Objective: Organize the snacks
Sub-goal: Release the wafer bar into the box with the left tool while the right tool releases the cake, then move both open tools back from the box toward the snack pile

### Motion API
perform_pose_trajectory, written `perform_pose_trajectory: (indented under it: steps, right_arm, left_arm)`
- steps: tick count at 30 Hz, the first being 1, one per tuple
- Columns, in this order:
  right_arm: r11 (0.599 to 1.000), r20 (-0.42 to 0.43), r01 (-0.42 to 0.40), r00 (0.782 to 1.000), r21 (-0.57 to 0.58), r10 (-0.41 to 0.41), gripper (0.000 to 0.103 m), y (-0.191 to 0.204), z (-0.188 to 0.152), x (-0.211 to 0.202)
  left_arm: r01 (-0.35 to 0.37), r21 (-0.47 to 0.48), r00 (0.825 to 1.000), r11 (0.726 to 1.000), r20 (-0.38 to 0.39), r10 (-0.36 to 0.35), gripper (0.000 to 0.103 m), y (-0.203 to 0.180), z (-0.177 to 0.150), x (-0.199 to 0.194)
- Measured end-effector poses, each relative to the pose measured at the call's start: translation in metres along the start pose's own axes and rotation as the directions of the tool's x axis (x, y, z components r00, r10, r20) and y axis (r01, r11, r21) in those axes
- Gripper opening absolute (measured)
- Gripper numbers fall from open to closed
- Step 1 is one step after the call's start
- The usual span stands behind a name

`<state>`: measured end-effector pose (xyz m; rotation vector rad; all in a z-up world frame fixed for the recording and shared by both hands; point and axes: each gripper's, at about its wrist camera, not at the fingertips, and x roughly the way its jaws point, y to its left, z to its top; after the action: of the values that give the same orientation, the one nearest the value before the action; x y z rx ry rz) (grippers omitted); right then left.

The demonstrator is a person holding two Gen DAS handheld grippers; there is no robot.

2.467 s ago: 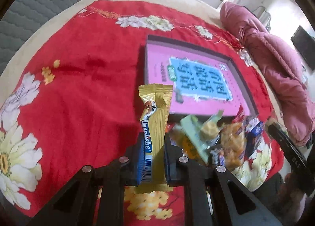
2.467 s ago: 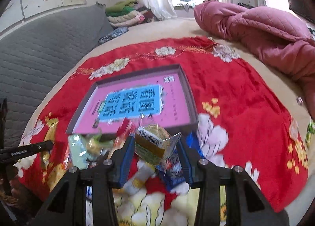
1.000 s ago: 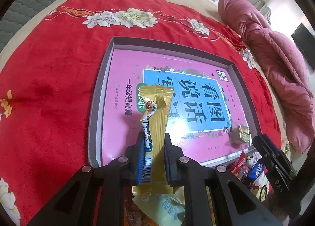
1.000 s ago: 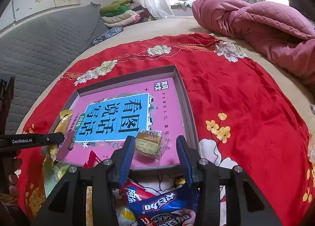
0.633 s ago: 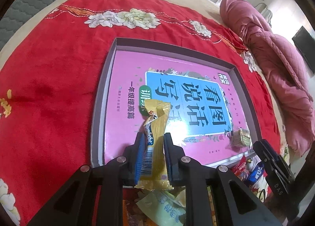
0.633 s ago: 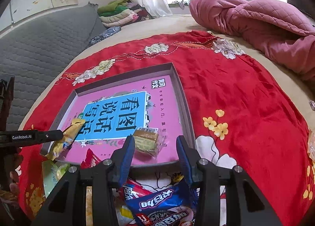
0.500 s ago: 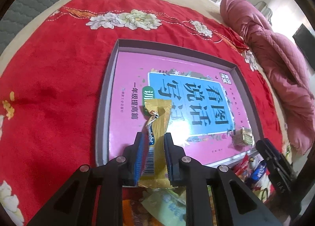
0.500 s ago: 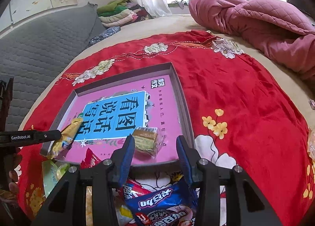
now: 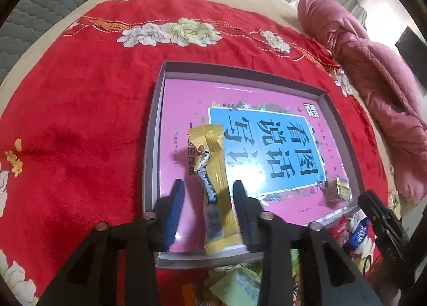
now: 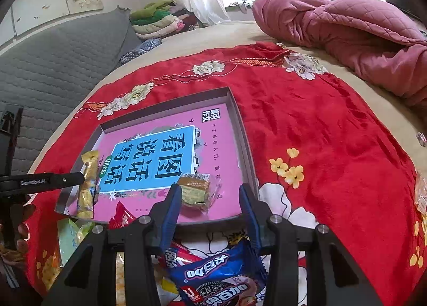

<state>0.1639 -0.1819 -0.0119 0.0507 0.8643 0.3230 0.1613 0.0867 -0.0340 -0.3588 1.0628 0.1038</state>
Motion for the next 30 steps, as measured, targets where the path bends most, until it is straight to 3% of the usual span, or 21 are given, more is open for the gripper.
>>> perform_pose_trajectory:
  steps: [10,13,30]
  right_arm:
    - [1.0,0.017,-0.008,1.0,0.001,0.008,0.055,0.001,-0.002,-0.007]
    - [1.0,0.03,-0.012,0.999,0.009,0.011,0.062,-0.001,-0.001,-0.011]
    - [0.999,0.045,-0.001,0.999,0.048,-0.002,0.063,-0.01,-0.003,-0.031]
  left_arm:
    - [0.011,-0.01,0.999,1.0,0.036,-0.011,0.041,0.003,0.001,-0.024]
    - [0.01,-0.02,0.999,1.0,0.043,-0.009,0.041,0.007,-0.001,-0.031]
    - [0.025,0.003,0.999,1.0,0.04,-0.025,0.042,0.007,-0.03,-0.056]
